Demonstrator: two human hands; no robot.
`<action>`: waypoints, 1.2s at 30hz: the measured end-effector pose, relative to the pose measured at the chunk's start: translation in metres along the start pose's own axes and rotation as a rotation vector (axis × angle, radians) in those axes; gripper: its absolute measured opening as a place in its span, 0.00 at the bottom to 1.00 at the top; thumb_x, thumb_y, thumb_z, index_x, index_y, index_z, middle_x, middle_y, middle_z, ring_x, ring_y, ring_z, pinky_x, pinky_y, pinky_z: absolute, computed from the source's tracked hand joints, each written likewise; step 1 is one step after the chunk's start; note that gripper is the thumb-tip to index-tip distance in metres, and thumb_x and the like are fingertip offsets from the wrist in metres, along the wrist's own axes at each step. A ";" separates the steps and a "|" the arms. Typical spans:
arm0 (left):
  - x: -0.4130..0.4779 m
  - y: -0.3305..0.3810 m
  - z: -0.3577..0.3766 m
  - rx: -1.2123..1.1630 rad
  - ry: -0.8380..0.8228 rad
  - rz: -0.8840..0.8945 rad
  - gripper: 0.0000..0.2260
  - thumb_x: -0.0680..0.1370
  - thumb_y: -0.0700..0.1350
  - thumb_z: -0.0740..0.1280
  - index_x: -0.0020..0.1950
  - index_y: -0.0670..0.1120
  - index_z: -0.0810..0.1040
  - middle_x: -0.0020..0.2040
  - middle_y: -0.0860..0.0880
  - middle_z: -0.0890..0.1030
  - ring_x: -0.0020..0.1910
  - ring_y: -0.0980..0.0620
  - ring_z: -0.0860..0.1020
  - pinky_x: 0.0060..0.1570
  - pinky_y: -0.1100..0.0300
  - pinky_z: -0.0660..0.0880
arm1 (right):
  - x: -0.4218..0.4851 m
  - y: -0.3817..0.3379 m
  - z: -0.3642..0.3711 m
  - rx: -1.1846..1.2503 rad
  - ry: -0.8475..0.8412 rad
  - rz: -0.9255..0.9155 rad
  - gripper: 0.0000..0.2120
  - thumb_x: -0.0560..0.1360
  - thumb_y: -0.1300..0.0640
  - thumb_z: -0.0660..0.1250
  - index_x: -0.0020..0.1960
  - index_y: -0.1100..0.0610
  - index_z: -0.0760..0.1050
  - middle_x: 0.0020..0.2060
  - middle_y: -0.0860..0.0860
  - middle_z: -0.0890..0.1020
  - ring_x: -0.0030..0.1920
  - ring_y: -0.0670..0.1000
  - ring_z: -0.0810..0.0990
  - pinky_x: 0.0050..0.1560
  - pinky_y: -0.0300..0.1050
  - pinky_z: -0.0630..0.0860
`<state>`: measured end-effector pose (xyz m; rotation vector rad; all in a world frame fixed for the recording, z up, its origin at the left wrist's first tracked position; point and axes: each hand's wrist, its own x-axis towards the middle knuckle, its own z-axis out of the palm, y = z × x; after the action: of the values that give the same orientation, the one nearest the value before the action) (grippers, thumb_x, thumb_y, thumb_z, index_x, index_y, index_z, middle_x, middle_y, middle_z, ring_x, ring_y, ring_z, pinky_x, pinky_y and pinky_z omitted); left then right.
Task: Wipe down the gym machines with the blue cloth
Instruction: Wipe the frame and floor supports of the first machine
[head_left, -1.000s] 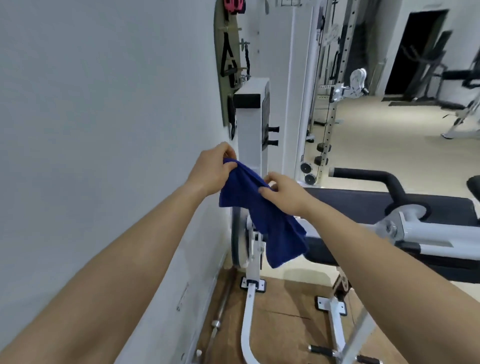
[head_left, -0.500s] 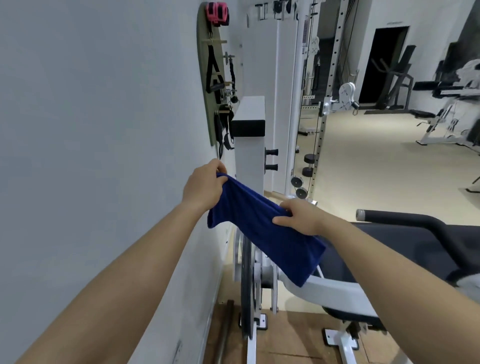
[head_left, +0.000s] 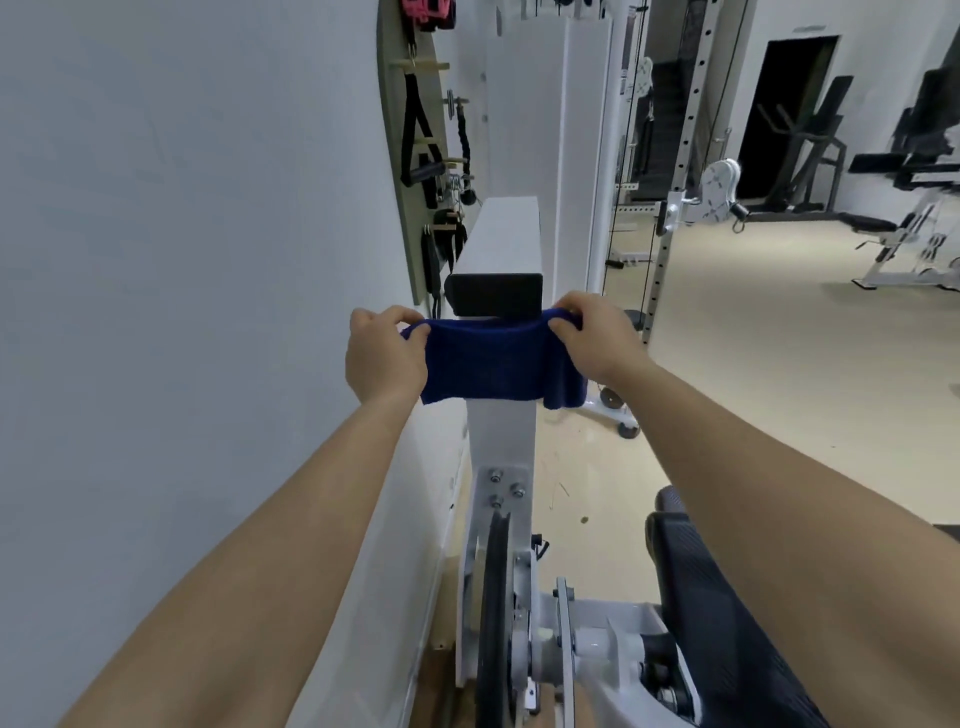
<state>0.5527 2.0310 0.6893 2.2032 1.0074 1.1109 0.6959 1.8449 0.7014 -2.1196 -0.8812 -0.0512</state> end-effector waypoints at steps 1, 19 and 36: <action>0.007 0.000 0.009 -0.044 0.004 -0.016 0.06 0.81 0.49 0.67 0.55 0.53 0.82 0.53 0.53 0.75 0.48 0.51 0.77 0.42 0.60 0.73 | 0.007 0.001 0.009 0.018 0.067 0.011 0.07 0.82 0.54 0.62 0.56 0.49 0.78 0.52 0.50 0.79 0.52 0.52 0.77 0.49 0.48 0.74; -0.019 0.008 0.101 -0.596 -0.182 -0.022 0.17 0.84 0.47 0.55 0.73 0.50 0.66 0.63 0.51 0.78 0.60 0.51 0.77 0.61 0.53 0.76 | 0.001 0.010 0.112 0.463 0.234 0.088 0.13 0.86 0.52 0.51 0.69 0.48 0.65 0.52 0.36 0.75 0.50 0.28 0.74 0.48 0.32 0.69; -0.041 -0.049 0.134 -0.475 -0.245 0.015 0.20 0.85 0.46 0.57 0.78 0.50 0.64 0.66 0.51 0.78 0.59 0.52 0.77 0.56 0.68 0.76 | -0.013 0.065 0.159 0.388 0.222 0.080 0.18 0.85 0.51 0.52 0.74 0.49 0.62 0.57 0.40 0.77 0.53 0.35 0.77 0.48 0.34 0.76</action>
<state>0.6275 2.0179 0.5615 1.9000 0.5537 0.9401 0.6853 1.9225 0.5479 -1.7448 -0.6173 -0.0673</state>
